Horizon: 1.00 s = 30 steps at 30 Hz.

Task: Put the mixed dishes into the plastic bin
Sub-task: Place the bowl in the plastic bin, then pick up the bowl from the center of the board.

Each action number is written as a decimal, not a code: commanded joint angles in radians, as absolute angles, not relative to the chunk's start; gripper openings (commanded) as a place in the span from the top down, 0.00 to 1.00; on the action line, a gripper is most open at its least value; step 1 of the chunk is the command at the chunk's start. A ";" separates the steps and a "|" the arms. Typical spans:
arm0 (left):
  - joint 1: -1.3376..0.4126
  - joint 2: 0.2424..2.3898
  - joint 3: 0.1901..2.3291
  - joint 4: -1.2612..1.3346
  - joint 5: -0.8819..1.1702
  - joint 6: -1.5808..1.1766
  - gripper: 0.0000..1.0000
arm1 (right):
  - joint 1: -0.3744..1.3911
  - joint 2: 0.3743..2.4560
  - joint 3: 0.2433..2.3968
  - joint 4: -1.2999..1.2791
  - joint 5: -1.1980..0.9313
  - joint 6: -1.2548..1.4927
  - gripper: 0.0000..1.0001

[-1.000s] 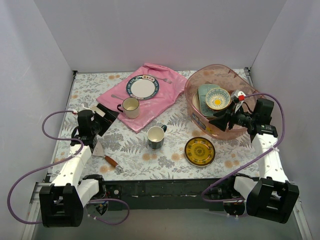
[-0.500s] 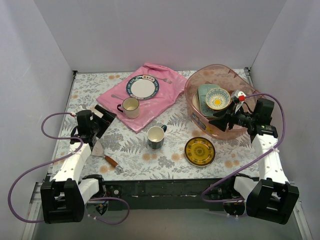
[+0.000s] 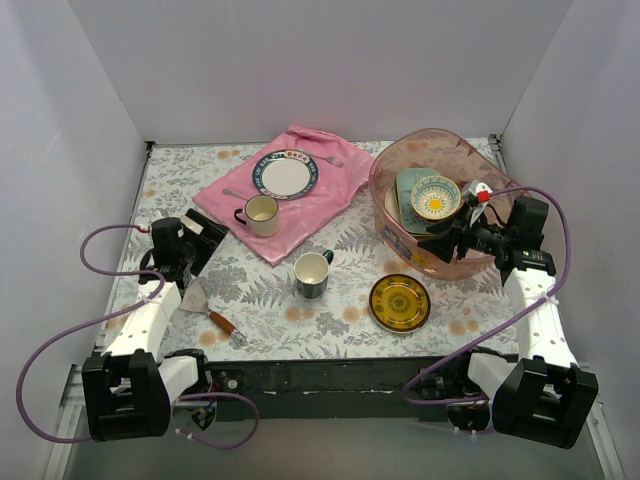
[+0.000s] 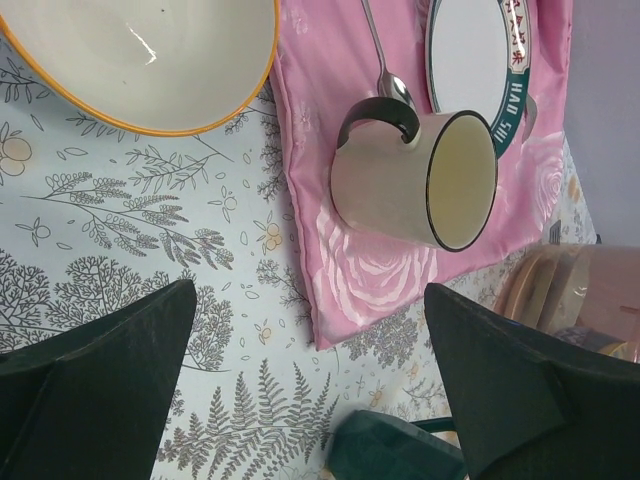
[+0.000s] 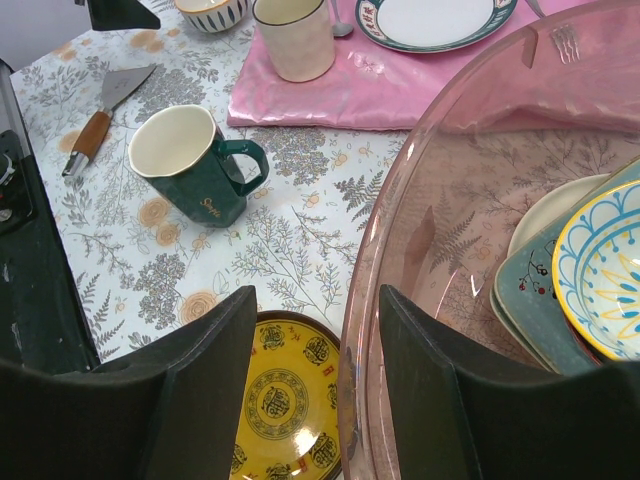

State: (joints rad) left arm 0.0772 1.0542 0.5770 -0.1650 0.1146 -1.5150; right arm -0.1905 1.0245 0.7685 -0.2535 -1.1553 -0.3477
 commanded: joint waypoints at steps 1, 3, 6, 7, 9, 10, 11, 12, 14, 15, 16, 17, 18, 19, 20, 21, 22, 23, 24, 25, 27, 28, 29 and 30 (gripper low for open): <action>0.089 1.061 0.618 -0.181 0.095 -1.509 0.02 | -0.196 1.019 0.779 -0.224 -1.169 -0.360 0.40; 0.090 1.062 0.623 -0.183 0.087 -1.511 0.02 | -0.196 1.019 0.779 -0.224 -1.169 -0.362 0.40; 0.092 1.065 0.627 -0.189 0.078 -1.513 0.02 | -0.196 1.019 0.779 -0.224 -1.169 -0.362 0.40; 0.092 1.069 0.629 -0.192 0.075 -1.514 0.02 | -0.196 1.019 0.779 -0.224 -1.169 -0.362 0.40; 0.095 1.075 0.635 -0.198 0.069 -1.517 0.02 | -0.196 1.020 0.779 -0.225 -1.169 -0.362 0.40; 0.097 1.078 0.637 -0.201 0.066 -1.517 0.02 | -0.196 1.020 0.779 -0.225 -1.169 -0.364 0.40; 0.095 1.083 0.640 -0.206 0.063 -1.517 0.02 | -0.196 1.020 0.779 -0.225 -1.169 -0.364 0.40; 0.097 1.086 0.644 -0.207 0.061 -1.517 0.02 | -0.196 1.020 0.779 -0.227 -1.169 -0.364 0.40; 0.098 1.095 0.650 -0.210 0.061 -1.517 0.02 | -0.196 1.022 0.781 -0.227 -1.167 -0.367 0.40; 0.098 1.097 0.653 -0.213 0.058 -1.516 0.02 | -0.196 1.022 0.781 -0.229 -1.167 -0.367 0.40; 0.100 1.100 0.657 -0.215 0.057 -1.516 0.02 | -0.196 1.022 0.781 -0.229 -1.167 -0.367 0.40; 0.100 1.101 0.658 -0.216 0.058 -1.516 0.02 | -0.196 1.022 0.781 -0.230 -1.167 -0.368 0.40; 0.100 1.104 0.661 -0.216 0.052 -1.516 0.02 | -0.196 1.023 0.781 -0.230 -1.166 -0.368 0.40; 0.101 1.108 0.663 -0.218 0.052 -1.517 0.02 | -0.196 1.023 0.781 -0.230 -1.164 -0.368 0.40; 0.101 1.109 0.664 -0.219 0.052 -1.516 0.02 | -0.196 1.023 0.781 -0.230 -1.166 -0.370 0.40; 0.103 1.115 0.667 -0.222 0.048 -1.516 0.02 | -0.196 1.023 0.781 -0.230 -1.166 -0.370 0.40; 0.103 1.120 0.670 -0.230 0.045 -1.517 0.02 | -0.196 1.023 0.781 -0.230 -1.166 -0.370 0.40; 0.103 1.121 0.675 -0.232 0.043 -1.517 0.02 | -0.196 1.023 0.781 -0.230 -1.166 -0.370 0.40; 0.103 1.127 0.676 -0.238 0.041 -1.517 0.02 | -0.196 1.025 0.781 -0.230 -1.166 -0.370 0.40; 0.104 1.129 0.680 -0.238 0.038 -1.517 0.02 | -0.196 1.025 0.781 -0.230 -1.166 -0.370 0.40; 0.104 1.132 0.681 -0.241 0.037 -1.519 0.02 | -0.196 1.025 0.781 -0.230 -1.166 -0.370 0.40; 0.107 1.135 0.684 -0.241 0.034 -1.519 0.02 | -0.196 1.025 0.782 -0.230 -1.166 -0.371 0.40; 0.106 1.137 0.687 -0.242 0.032 -1.520 0.02 | -0.196 1.025 0.781 -0.230 -1.166 -0.371 0.40; 0.106 1.138 0.689 -0.244 0.031 -1.520 0.02 | -0.196 1.026 0.782 -0.232 -1.166 -0.371 0.40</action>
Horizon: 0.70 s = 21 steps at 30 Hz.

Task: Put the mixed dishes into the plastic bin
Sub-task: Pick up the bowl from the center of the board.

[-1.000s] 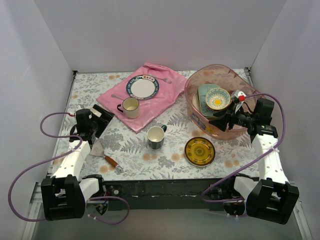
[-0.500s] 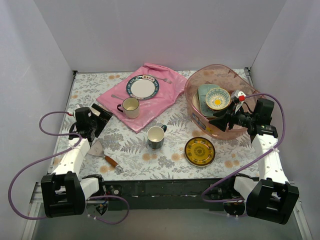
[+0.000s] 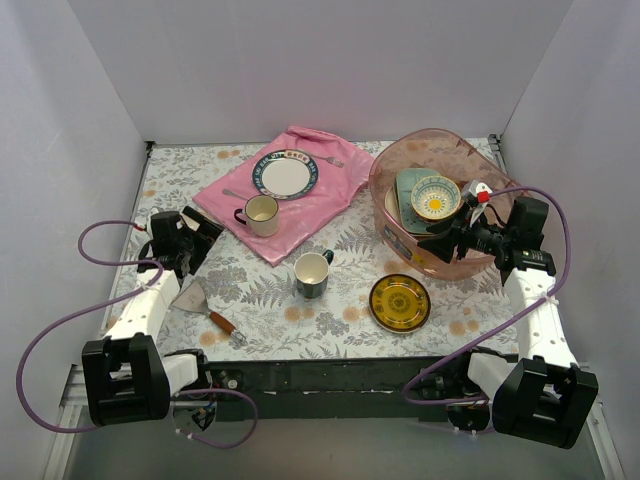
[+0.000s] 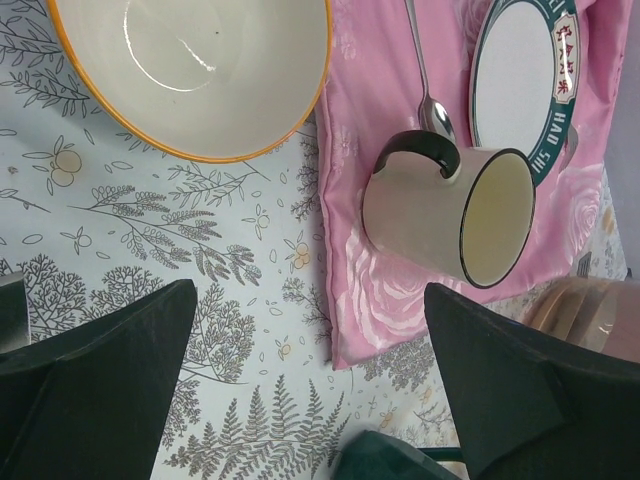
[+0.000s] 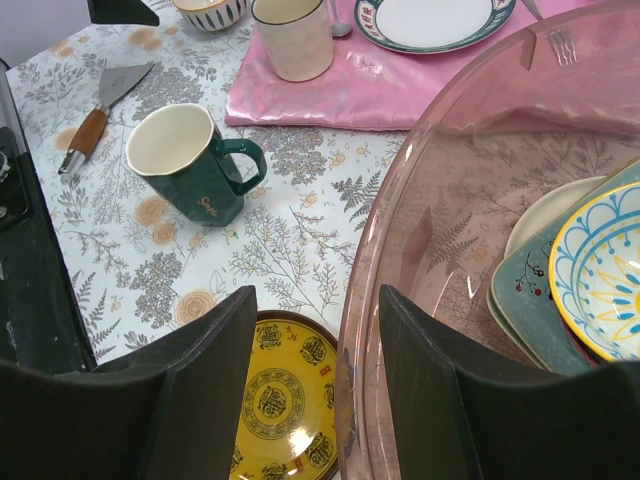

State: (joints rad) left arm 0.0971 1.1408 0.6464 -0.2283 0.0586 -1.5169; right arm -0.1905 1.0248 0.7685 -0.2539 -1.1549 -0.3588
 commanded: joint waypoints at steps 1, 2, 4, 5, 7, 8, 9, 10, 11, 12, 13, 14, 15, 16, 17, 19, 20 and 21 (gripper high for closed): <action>0.107 1.141 0.690 -0.245 0.029 -1.520 0.02 | -0.196 1.026 0.782 -0.232 -1.166 -0.371 0.40; 0.107 1.143 0.695 -0.247 0.026 -1.520 0.02 | -0.196 1.026 0.782 -0.232 -1.164 -0.371 0.40; 0.109 1.149 0.698 -0.252 0.023 -1.519 0.02 | -0.196 1.026 0.782 -0.232 -1.164 -0.371 0.40; 0.109 1.154 0.703 -0.253 0.018 -1.519 0.02 | -0.196 1.026 0.782 -0.232 -1.164 -0.371 0.40; 0.109 1.160 0.707 -0.261 0.015 -1.519 0.02 | -0.196 1.028 0.782 -0.233 -1.164 -0.373 0.40; 0.110 1.164 0.710 -0.261 0.014 -1.520 0.02 | -0.196 1.028 0.782 -0.235 -1.164 -0.373 0.40; 0.112 1.166 0.713 -0.264 0.012 -1.519 0.02 | -0.196 1.028 0.782 -0.233 -1.164 -0.373 0.40; 0.112 1.169 0.716 -0.267 0.012 -1.519 0.02 | -0.196 1.029 0.782 -0.233 -1.164 -0.373 0.40; 0.110 1.170 0.718 -0.267 0.014 -1.519 0.02 | -0.196 1.029 0.782 -0.233 -1.164 -0.373 0.40; 0.113 1.175 0.721 -0.270 0.012 -1.517 0.02 | -0.196 1.029 0.782 -0.235 -1.164 -0.373 0.40; 0.112 1.175 0.722 -0.270 0.012 -1.519 0.02 | -0.196 1.029 0.782 -0.233 -1.164 -0.374 0.40; 0.112 1.180 0.726 -0.275 0.012 -1.520 0.02 | -0.196 1.029 0.782 -0.235 -1.164 -0.374 0.40; 0.113 1.186 0.729 -0.282 -0.018 -1.522 0.02 | -0.196 1.029 0.782 -0.235 -1.163 -0.374 0.40; 0.114 1.189 0.735 -0.284 -0.024 -1.523 0.02 | -0.196 1.029 0.782 -0.235 -1.164 -0.374 0.40; 0.115 1.192 0.738 -0.287 -0.025 -1.522 0.02 | -0.196 1.029 0.784 -0.235 -1.164 -0.376 0.40; 0.114 1.203 0.744 -0.291 -0.029 -1.522 0.02 | -0.196 1.029 0.784 -0.236 -1.164 -0.376 0.40; 0.115 1.204 0.745 -0.291 -0.031 -1.523 0.02 | -0.196 1.029 0.784 -0.236 -1.164 -0.376 0.40; 0.115 1.207 0.750 -0.298 -0.031 -1.523 0.02 | -0.196 1.029 0.784 -0.236 -1.164 -0.376 0.40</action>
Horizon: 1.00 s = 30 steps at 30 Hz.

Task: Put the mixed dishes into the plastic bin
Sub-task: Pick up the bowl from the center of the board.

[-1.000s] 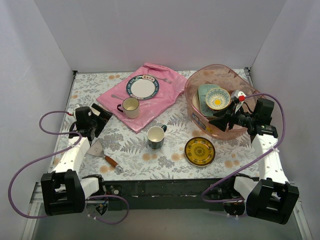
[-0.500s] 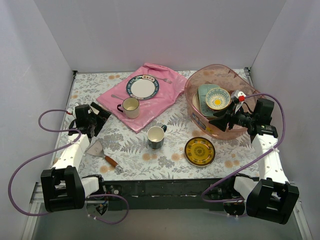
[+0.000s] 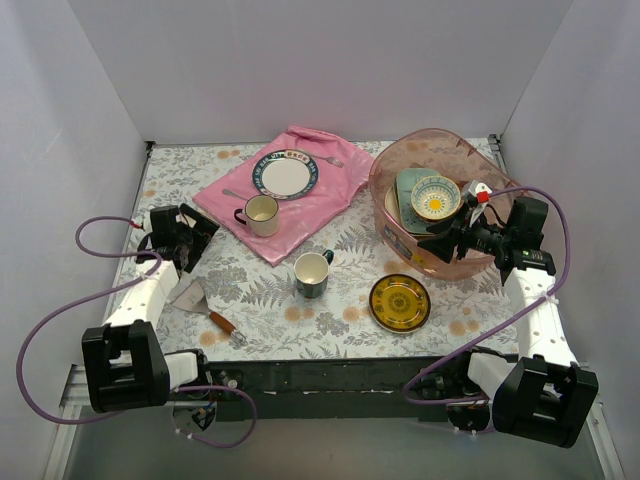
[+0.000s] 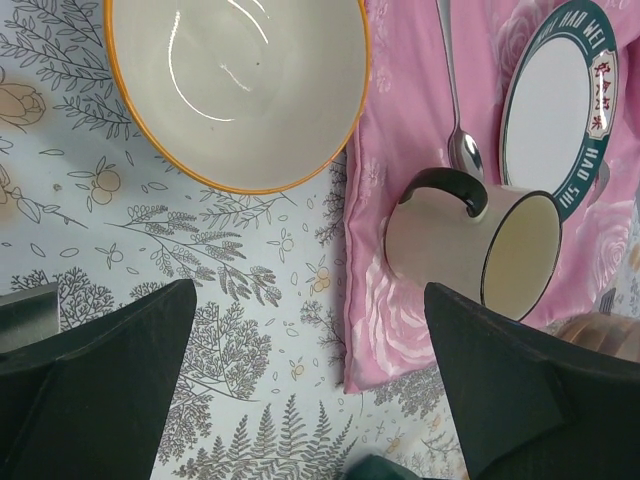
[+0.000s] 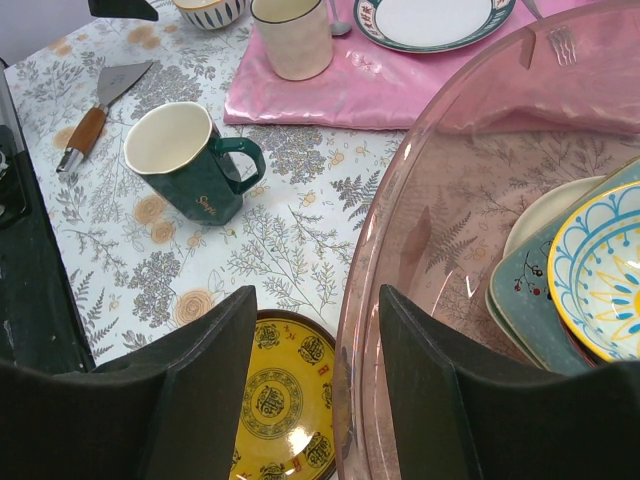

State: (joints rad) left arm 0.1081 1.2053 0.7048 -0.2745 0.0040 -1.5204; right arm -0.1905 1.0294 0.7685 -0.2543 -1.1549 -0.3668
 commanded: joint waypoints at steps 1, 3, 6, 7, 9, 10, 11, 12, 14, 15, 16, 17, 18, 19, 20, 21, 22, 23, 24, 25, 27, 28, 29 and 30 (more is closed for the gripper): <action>0.115 1.215 0.756 -0.299 -0.035 -1.523 0.02 | -0.196 1.028 0.784 -0.236 -1.164 -0.376 0.40; 0.117 1.224 0.764 -0.304 -0.038 -1.523 0.02 | -0.196 1.031 0.784 -0.238 -1.164 -0.377 0.40; 0.121 1.244 0.781 -0.308 -0.044 -1.528 0.02 | -0.196 1.034 0.784 -0.236 -1.164 -0.377 0.40; 0.121 1.258 0.787 -0.313 -0.046 -1.531 0.02 | -0.196 1.034 0.784 -0.239 -1.163 -0.379 0.40; 0.123 1.275 0.808 -0.325 -0.058 -1.534 0.02 | -0.196 1.032 0.785 -0.241 -1.163 -0.380 0.40; 0.123 1.287 0.814 -0.331 -0.061 -1.537 0.02 | -0.196 1.032 0.785 -0.242 -1.163 -0.382 0.40; 0.124 1.308 0.822 -0.339 -0.070 -1.546 0.02 | -0.196 1.031 0.787 -0.242 -1.161 -0.382 0.40; 0.123 1.324 0.845 -0.366 -0.089 -1.549 0.02 | -0.196 1.029 0.787 -0.244 -1.163 -0.383 0.40; 0.126 1.362 0.865 -0.396 -0.116 -1.558 0.02 | -0.196 1.028 0.787 -0.244 -1.161 -0.383 0.40; 0.126 1.373 0.880 -0.423 -0.145 -1.574 0.02 | -0.196 1.028 0.787 -0.245 -1.161 -0.385 0.40; 0.126 1.382 0.885 -0.432 -0.156 -1.581 0.02 | -0.196 1.029 0.788 -0.245 -1.164 -0.384 0.40; 0.129 1.390 0.888 -0.436 -0.163 -1.588 0.02 | -0.196 1.028 0.788 -0.247 -1.163 -0.387 0.40; 0.132 1.399 0.885 -0.434 -0.182 -1.604 0.04 | -0.196 1.028 0.788 -0.247 -1.164 -0.387 0.40; 0.133 1.405 0.885 -0.433 -0.195 -1.617 0.10 | -0.196 1.029 0.788 -0.247 -1.164 -0.387 0.40; 0.144 1.411 0.887 -0.433 -0.204 -1.630 0.14 | -0.196 1.029 0.788 -0.247 -1.164 -0.387 0.40; 0.149 1.425 0.887 -0.423 -0.209 -1.643 0.18 | -0.196 1.029 0.788 -0.247 -1.163 -0.387 0.40; 0.155 1.434 0.891 -0.420 -0.213 -1.649 0.30 | -0.196 1.029 0.788 -0.248 -1.161 -0.387 0.40; 0.166 1.443 0.896 -0.420 -0.216 -1.655 0.35 | -0.196 1.029 0.788 -0.249 -1.160 -0.390 0.40; 0.169 1.457 0.902 -0.426 -0.221 -1.661 0.40 | -0.196 1.029 0.788 -0.250 -1.160 -0.390 0.40; 0.172 1.482 0.916 -0.434 -0.232 -1.676 0.42 | -0.196 1.029 0.788 -0.250 -1.158 -0.390 0.40; 0.181 1.509 0.926 -0.455 -0.244 -1.686 0.44 | -0.196 1.029 0.792 -0.252 -1.157 -0.391 0.40; 0.186 1.535 0.934 -0.462 -0.248 -1.687 0.47 | -0.196 1.029 0.790 -0.252 -1.158 -0.393 0.40; 0.192 1.543 0.936 -0.465 -0.249 -1.687 0.50 | -0.196 1.029 0.790 -0.252 -1.157 -0.393 0.40; 0.195 1.551 0.937 -0.463 -0.247 -1.689 0.52 | -0.196 1.029 0.790 -0.250 -1.158 -0.393 0.40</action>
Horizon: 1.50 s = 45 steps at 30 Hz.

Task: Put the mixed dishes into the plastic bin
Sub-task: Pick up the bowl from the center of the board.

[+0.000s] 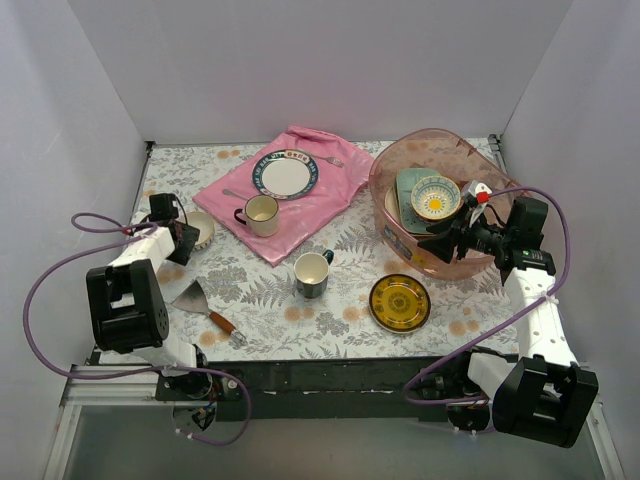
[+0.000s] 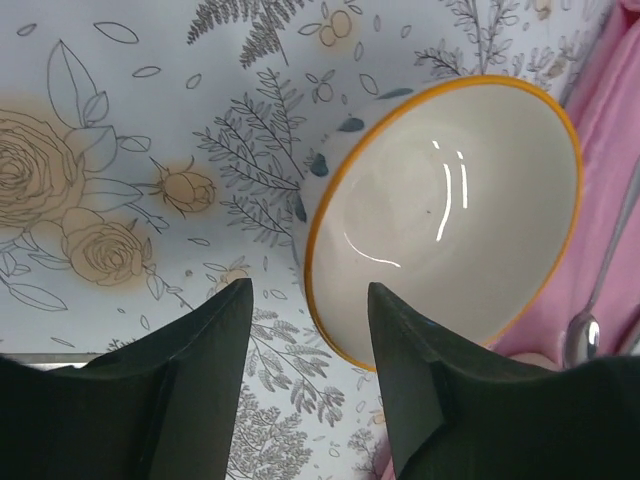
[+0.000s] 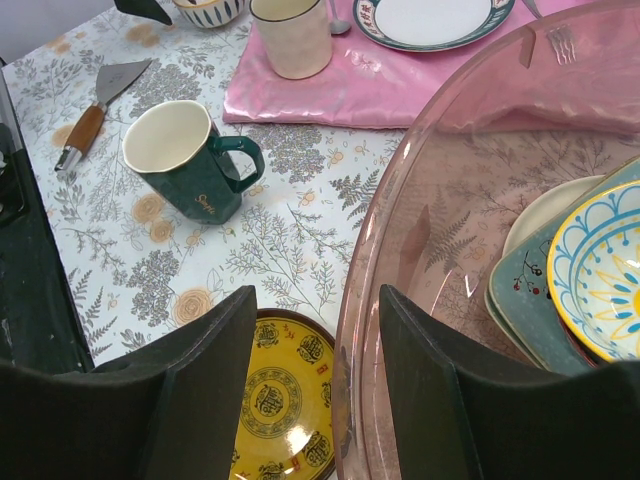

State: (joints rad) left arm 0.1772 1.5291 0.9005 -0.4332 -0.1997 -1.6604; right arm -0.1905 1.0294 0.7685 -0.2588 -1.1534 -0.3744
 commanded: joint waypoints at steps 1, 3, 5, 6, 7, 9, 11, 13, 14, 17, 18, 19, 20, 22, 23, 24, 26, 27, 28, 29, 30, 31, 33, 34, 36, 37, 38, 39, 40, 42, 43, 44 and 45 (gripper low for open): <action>0.198 1.561 0.936 -0.462 -0.245 -1.687 0.54 | -0.196 1.029 0.790 -0.252 -1.158 -0.393 0.40; 0.204 1.560 0.933 -0.453 -0.239 -1.678 0.66 | -0.196 1.029 0.790 -0.252 -1.157 -0.393 0.40; 0.209 1.542 0.925 -0.437 -0.236 -1.669 0.76 | -0.196 1.029 0.790 -0.253 -1.155 -0.394 0.40; 0.210 1.533 0.922 -0.434 -0.236 -1.663 0.88 | -0.196 1.029 0.790 -0.253 -1.155 -0.394 0.40; 0.213 1.522 0.919 -0.430 -0.236 -1.657 0.92 | -0.196 1.029 0.792 -0.255 -1.154 -0.396 0.40; 0.212 1.483 0.910 -0.420 -0.248 -1.629 1.00 | -0.196 1.028 0.792 -0.258 -1.152 -0.397 0.40; 0.215 1.448 0.901 -0.420 -0.256 -1.618 1.00 | -0.196 1.023 0.793 -0.259 -1.150 -0.400 0.40; 0.215 1.382 0.884 -0.419 -0.267 -1.600 1.00 | -0.196 1.023 0.792 -0.259 -1.150 -0.400 0.40; 0.216 1.359 0.876 -0.420 -0.268 -1.595 1.00 | -0.196 1.025 0.792 -0.259 -1.150 -0.400 0.40; 0.216 1.244 0.851 -0.419 -0.252 -1.565 1.00 | -0.196 1.026 0.793 -0.261 -1.146 -0.403 0.40; 0.216 1.192 0.847 -0.419 -0.242 -1.554 1.00 | -0.196 1.026 0.793 -0.262 -1.144 -0.405 0.40; 0.216 1.162 0.836 -0.417 -0.212 -1.533 1.00 | -0.196 1.026 0.793 -0.262 -1.140 -0.408 0.40; 0.216 1.137 0.830 -0.411 -0.184 -1.513 1.00 | -0.196 1.026 0.793 -0.264 -1.140 -0.410 0.40; 0.216 1.056 0.805 -0.394 -0.091 -1.459 1.00 | -0.196 1.026 0.792 -0.265 -1.138 -0.416 0.40; 0.216 1.031 0.795 -0.376 -0.051 -1.439 1.00 | -0.196 1.025 0.792 -0.268 -1.140 -0.419 0.40; 0.216 1.002 0.784 -0.362 -0.014 -1.422 1.00 | -0.196 1.023 0.792 -0.273 -1.143 -0.428 0.40; 0.216 0.935 0.759 -0.333 0.126 -1.373 1.00 | -0.196 1.014 0.788 -0.276 -1.154 -0.439 0.40; 0.216 0.914 0.752 -0.321 0.187 -1.352 1.00 | -0.196 1.011 0.788 -0.284 -1.160 -0.448 0.39; 0.216 0.899 0.744 -0.307 0.242 -1.329 1.00 | -0.196 1.002 0.787 -0.293 -1.167 -0.466 0.39; 0.215 0.869 0.735 -0.287 0.343 -1.289 1.00 | -0.198 1.000 0.785 -0.295 -1.176 -0.474 0.39; 0.215 0.856 0.730 -0.281 0.380 -1.284 1.00 | -0.196 0.997 0.784 -0.301 -1.183 -0.486 0.39; 0.215 0.845 0.727 -0.275 0.411 -1.278 1.00 | -0.196 0.994 0.784 -0.313 -1.199 -0.520 0.38; 0.215 0.833 0.733 -0.278 0.492 -1.256 1.00 | -0.196 0.997 0.788 -0.366 -1.236 -0.584 0.35; 0.216 0.831 0.735 -0.278 0.524 -1.252 1.00 | -0.196 1.003 0.795 -0.402 -1.264 -0.624 0.30; 0.215 0.838 0.744 -0.287 0.604 -1.244 1.00 | -0.196 1.017 0.834 -0.535 -1.281 -0.756 0.27; 0.206 0.839 0.745 -0.287 0.624 -1.243 1.00 | -0.196 1.031 0.857 -0.598 -1.287 -0.806 0.23; 0.199 0.841 0.747 -0.299 0.635 -1.243 1.00 | -0.196 1.040 0.900 -0.651 -1.284 -0.918 0.22; 0.189 0.841 0.752 -0.305 0.641 -1.238 1.00 | -0.196 1.048 0.925 -0.749 -1.273 -0.957 0.19; 0.163 0.841 0.752 -0.311 0.635 -1.238 1.00 | -0.196 1.064 0.945 -0.787 -1.252 -1.000 0.19; 0.123 0.839 0.750 -0.328 0.609 -1.250 1.00 | -0.195 1.083 1.009 -0.912 -1.227 -1.127 0.13; 0.062 0.839 0.746 -0.328 0.576 -1.258 1.00 | -0.195 1.103 1.029 -0.951 -1.215 -1.168 0.10; 0.026 0.839 0.746 -0.336 0.548 -1.261 1.00 | -0.193 1.111 1.049 -1.001 -1.210 -1.219 0.10; -0.021 0.839 0.744 -0.337 0.528 -1.264 1.00 | -0.190 1.121 1.084 -1.046 -1.209 -1.344 0.06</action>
State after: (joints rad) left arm 0.1085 0.8581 0.7258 -0.3500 0.5285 -1.2556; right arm -0.1905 1.0893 0.9665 -0.7666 -1.2137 -0.9730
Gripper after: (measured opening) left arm 0.052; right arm 0.895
